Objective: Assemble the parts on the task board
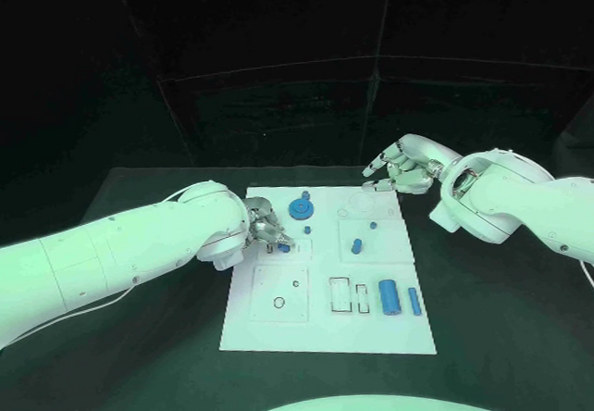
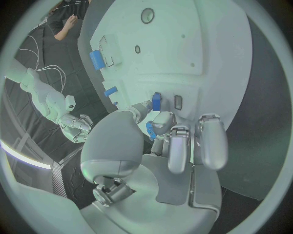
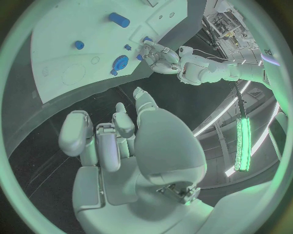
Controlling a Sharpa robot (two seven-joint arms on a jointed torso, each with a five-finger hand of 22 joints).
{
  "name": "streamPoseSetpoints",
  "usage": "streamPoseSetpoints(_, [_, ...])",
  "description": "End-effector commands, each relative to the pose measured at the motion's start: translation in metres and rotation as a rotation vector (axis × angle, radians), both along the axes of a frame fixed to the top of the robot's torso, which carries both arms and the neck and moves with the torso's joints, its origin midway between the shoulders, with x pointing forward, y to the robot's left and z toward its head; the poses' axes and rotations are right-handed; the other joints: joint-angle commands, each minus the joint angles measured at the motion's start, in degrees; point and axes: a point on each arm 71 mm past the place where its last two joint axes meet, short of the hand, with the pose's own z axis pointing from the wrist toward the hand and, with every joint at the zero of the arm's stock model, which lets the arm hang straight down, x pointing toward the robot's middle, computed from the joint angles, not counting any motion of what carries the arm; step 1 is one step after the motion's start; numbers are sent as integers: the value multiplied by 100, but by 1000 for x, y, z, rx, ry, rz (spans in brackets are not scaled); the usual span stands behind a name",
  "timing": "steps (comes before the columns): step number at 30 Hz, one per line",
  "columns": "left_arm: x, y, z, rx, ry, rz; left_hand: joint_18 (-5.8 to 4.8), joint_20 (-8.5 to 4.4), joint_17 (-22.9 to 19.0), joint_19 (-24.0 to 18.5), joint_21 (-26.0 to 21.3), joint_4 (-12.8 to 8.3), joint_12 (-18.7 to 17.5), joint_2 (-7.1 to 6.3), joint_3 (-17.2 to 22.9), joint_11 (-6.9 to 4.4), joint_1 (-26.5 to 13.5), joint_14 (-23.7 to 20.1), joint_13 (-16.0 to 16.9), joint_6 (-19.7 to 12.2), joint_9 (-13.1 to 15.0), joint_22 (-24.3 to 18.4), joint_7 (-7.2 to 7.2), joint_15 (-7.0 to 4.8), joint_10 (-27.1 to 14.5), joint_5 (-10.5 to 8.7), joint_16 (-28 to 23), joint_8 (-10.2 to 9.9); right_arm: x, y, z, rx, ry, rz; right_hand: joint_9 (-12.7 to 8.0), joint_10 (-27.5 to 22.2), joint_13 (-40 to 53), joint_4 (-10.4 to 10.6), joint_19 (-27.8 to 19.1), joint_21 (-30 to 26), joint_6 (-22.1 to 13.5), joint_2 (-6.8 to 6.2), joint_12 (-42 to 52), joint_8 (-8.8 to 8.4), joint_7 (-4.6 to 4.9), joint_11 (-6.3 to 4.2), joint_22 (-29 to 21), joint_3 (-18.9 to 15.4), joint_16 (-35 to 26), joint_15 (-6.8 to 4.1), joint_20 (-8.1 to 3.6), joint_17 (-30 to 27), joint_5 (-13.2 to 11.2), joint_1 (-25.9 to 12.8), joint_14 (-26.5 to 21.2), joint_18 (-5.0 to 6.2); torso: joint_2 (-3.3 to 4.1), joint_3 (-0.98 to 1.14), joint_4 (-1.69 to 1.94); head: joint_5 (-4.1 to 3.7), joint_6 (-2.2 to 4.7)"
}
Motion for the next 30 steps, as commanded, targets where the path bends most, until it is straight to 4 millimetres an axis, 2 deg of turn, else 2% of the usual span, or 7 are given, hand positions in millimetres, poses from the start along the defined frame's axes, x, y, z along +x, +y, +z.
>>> streamPoseSetpoints(1, [0,-1,1,9,-15,-8,-110,-7,1509,11,1,-920,18,67,953,-11,1,595,8,-31,2,6,-10,-9,33,5,18,27,0,1,1,-4,-3,10,-2,-1,-9,0,-15,-25,26,-18,6,30,-12,-35,-8,-36,-25,-33,-17,692,31,56,415,49,-1,2,1,-1,-2])
streamPoseSetpoints(10, [-1,-1,-1,40,7,-26,-110,-6,1509,11,-1,-897,11,66,974,-10,-45,595,-5,-37,18,6,-11,-7,30,-4,18,40,0,2,1,-5,1,14,-2,-1,-9,0,-15,-25,26,-18,6,30,-12,-35,-8,-36,-25,-33,-17,692,31,56,415,49,2,-2,-2,-1,-4])
streamPoseSetpoints(16, [-2,-2,-2,50,19,-38,-115,-11,1509,23,14,-894,55,-8,990,-30,-114,595,45,-4,58,37,-41,-17,66,-8,18,96,0,2,0,-7,3,16,-2,0,-8,10,-20,-30,27,-16,7,32,-12,-35,-20,-48,-27,-33,-18,689,39,49,414,51,2,1,2,-1,-9])
streamPoseSetpoints(18, [-2,-1,-1,50,18,-37,-117,-19,1509,28,19,-788,91,-28,932,-47,-264,595,77,52,96,51,-71,-29,99,-28,18,158,0,3,0,-7,4,16,-2,0,-8,10,-20,-30,27,-16,7,32,-12,-35,-20,-48,-27,-33,-18,689,39,49,414,51,-1,2,2,0,-9])
streamPoseSetpoints(21, [-2,-1,-1,49,15,-33,-119,-33,1509,33,22,-571,134,16,780,-69,-496,595,115,97,131,65,-98,-46,126,-46,18,215,0,3,0,-7,4,16,-2,0,-8,10,-20,-30,27,-16,7,32,-12,-35,-20,-48,-27,-33,-18,689,39,49,414,51,0,0,-1,4,-5])
streamPoseSetpoints(24, [-1,-1,-1,48,12,-30,-124,-53,1509,45,34,-450,167,-4,618,-94,-637,595,144,124,169,92,-127,-68,133,-150,18,271,0,3,0,-7,4,17,-2,0,-8,10,-20,-30,27,-16,7,32,-12,-35,-20,-48,-27,-33,-18,689,39,49,414,51,1,2,-3,5,-9])
streamPoseSetpoints(30, [0,-2,-2,49,10,-27,-132,-77,1509,63,53,-275,220,-44,320,-114,-825,595,194,154,210,136,-151,-89,151,-174,18,330,1,4,0,-7,5,18,-2,-9,-21,13,-25,-36,28,-14,-4,33,-12,-35,-32,-51,-30,-33,-18,684,43,48,413,53,4,2,-4,1,-17])
